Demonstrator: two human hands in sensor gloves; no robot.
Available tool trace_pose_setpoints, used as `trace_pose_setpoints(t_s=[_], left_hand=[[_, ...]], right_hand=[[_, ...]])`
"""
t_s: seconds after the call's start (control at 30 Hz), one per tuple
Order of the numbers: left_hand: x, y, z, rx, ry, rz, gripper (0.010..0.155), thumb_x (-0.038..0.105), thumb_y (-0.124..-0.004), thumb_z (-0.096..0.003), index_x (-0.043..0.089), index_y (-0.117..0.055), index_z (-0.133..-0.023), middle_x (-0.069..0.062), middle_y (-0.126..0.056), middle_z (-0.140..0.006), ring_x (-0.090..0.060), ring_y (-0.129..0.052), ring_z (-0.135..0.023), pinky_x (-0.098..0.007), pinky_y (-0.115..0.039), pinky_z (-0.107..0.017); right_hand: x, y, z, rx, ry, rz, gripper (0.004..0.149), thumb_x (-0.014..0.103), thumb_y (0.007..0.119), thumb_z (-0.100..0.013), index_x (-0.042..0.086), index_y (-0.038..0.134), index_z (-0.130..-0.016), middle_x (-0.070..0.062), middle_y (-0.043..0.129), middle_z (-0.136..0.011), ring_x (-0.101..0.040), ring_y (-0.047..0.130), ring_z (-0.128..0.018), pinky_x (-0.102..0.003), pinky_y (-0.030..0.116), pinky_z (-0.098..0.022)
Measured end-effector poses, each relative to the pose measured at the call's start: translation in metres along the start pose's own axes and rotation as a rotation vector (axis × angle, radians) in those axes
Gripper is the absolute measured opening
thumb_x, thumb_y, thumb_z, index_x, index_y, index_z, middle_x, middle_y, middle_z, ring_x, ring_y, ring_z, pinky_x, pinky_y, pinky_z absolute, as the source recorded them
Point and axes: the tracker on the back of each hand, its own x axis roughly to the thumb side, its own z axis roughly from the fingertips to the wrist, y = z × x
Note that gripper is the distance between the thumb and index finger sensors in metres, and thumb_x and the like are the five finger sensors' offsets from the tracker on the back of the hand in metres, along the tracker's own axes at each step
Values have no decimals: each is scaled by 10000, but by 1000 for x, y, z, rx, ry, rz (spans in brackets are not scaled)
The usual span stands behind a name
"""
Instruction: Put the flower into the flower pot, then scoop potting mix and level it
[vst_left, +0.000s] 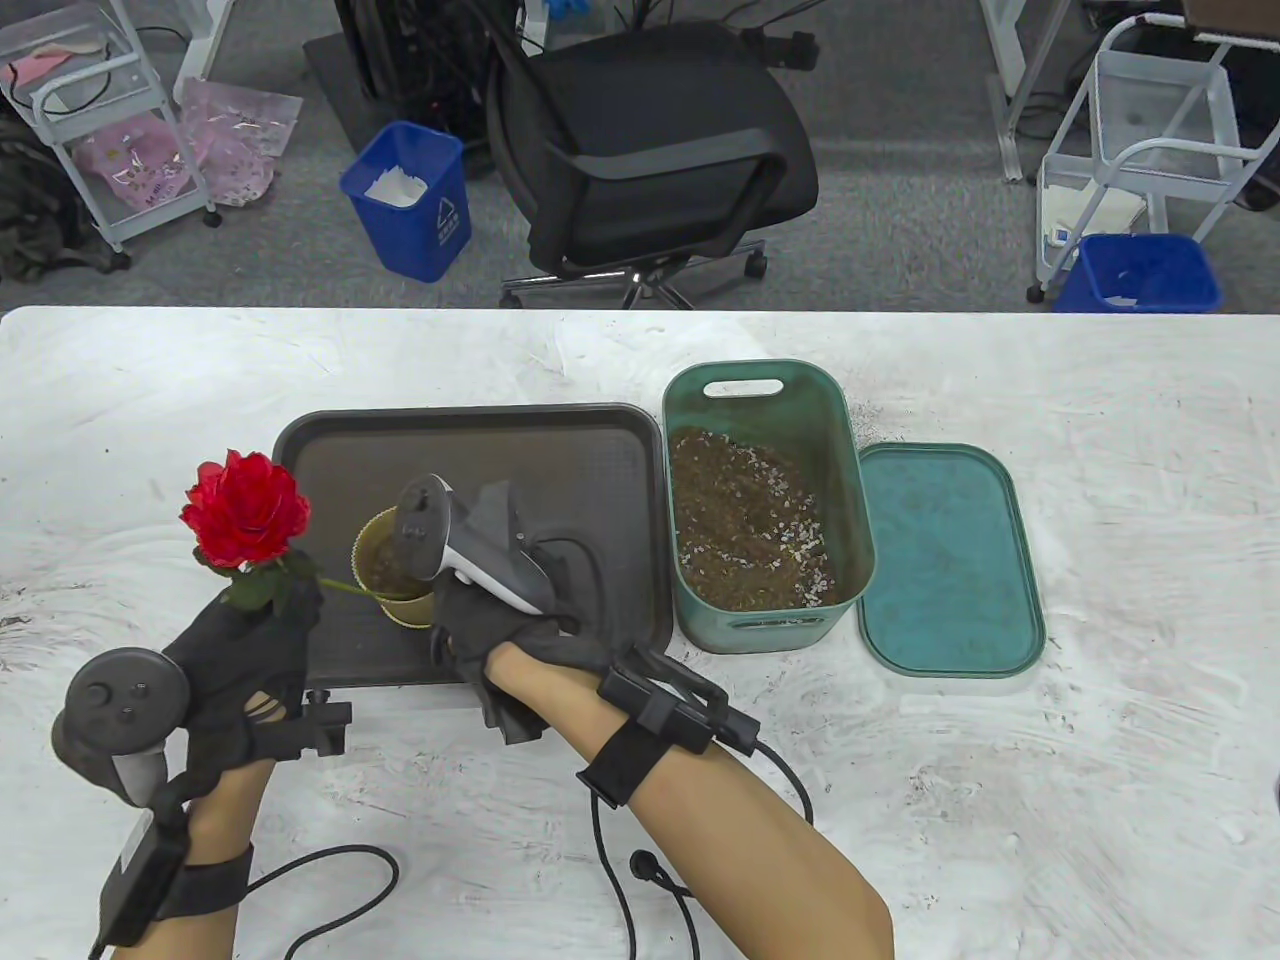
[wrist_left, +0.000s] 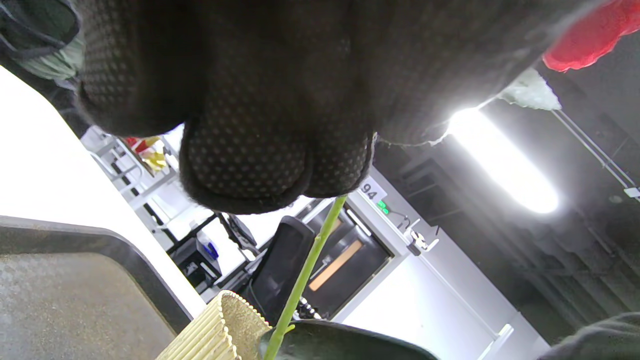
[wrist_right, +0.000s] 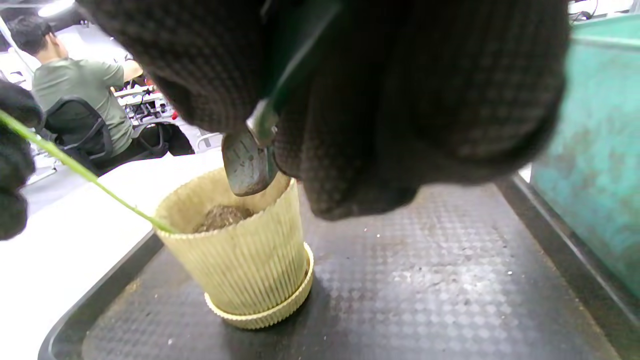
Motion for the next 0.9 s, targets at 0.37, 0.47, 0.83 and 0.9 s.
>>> trace_pose_setpoints(t_s=[0.37, 0.47, 0.83, 0.9], left_hand=[[0, 0, 0, -1, -3, -1, 424, 467, -926, -424, 209, -978, -756, 43, -1067, -589, -194, -1154, -367, -363, -962, -352], [0, 0, 0, 1, 2, 0, 426, 466, -928, -422, 207, -978, -756, 40, -1068, -588, -195, -1155, -365, -362, -962, -351], [1, -1, 0, 1, -6, -6, 423, 465, -928, -423, 208, -979, -755, 41, -1067, -589, -195, -1155, -365, -362, -962, -353], [1, -1, 0, 1, -1, -2, 424, 467, -928, -423, 209, -978, -756, 45, -1066, -590, -194, -1155, -365, -362, -962, -353]], right_hand=[[-117, -106, 30, -223, 228, -274, 542, 309, 844, -408, 55, 741, -875, -158, 978, -653, -315, 1069, -325, -415, 954, -177], [-153, -124, 33, -272, 337, -288, 544, 308, 842, -410, 49, 736, -876, -162, 976, -651, -313, 1069, -319, -411, 953, -172], [-242, -74, -15, 75, 658, -202, 549, 322, 822, -431, -2, 746, -867, -181, 995, -607, -274, 1095, -248, -356, 974, -102], [-244, -65, -26, 117, 677, -185, 548, 323, 819, -433, -9, 748, -864, -184, 998, -599, -270, 1098, -235, -349, 976, -89]])
